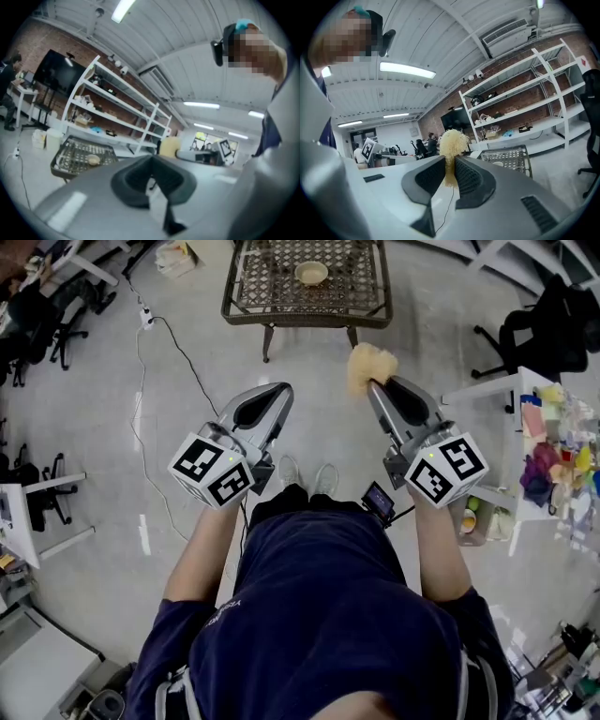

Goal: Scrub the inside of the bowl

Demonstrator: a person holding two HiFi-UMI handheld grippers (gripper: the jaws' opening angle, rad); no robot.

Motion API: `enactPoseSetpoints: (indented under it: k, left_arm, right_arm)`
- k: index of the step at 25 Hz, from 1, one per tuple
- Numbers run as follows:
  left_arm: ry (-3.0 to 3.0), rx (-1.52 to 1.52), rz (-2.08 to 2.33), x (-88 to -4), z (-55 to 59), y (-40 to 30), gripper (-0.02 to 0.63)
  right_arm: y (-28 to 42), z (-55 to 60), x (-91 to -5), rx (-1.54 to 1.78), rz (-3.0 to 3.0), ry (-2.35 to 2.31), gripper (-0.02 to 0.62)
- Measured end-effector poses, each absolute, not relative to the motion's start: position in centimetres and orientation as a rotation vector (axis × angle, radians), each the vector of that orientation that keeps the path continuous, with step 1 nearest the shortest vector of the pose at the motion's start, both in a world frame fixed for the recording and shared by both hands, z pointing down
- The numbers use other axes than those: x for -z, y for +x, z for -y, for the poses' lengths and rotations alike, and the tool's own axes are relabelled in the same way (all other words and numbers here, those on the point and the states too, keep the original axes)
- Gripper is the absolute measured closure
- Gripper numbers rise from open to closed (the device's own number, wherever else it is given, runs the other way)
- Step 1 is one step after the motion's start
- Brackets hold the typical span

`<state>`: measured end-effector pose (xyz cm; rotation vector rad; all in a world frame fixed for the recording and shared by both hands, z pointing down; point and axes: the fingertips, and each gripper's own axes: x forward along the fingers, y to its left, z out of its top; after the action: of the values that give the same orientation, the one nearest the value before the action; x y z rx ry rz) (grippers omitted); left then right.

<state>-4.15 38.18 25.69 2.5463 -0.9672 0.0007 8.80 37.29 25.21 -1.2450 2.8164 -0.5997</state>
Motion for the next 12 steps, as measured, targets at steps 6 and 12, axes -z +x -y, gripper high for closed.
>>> enactPoseSetpoints:
  k: [6,12]
  left_arm:
    - [2.552,-0.014,1.002,-25.2,-38.4,-3.7,0.601]
    - [2.523,0.010,1.057,-25.7,-37.1,-4.5,0.601]
  right_arm:
    - [10.3,-37.2,-25.0,0.594,-2.812,-1.237,0.538]
    - [11.4,-36.5,-25.4,0.590,-2.816,-1.238,0.538]
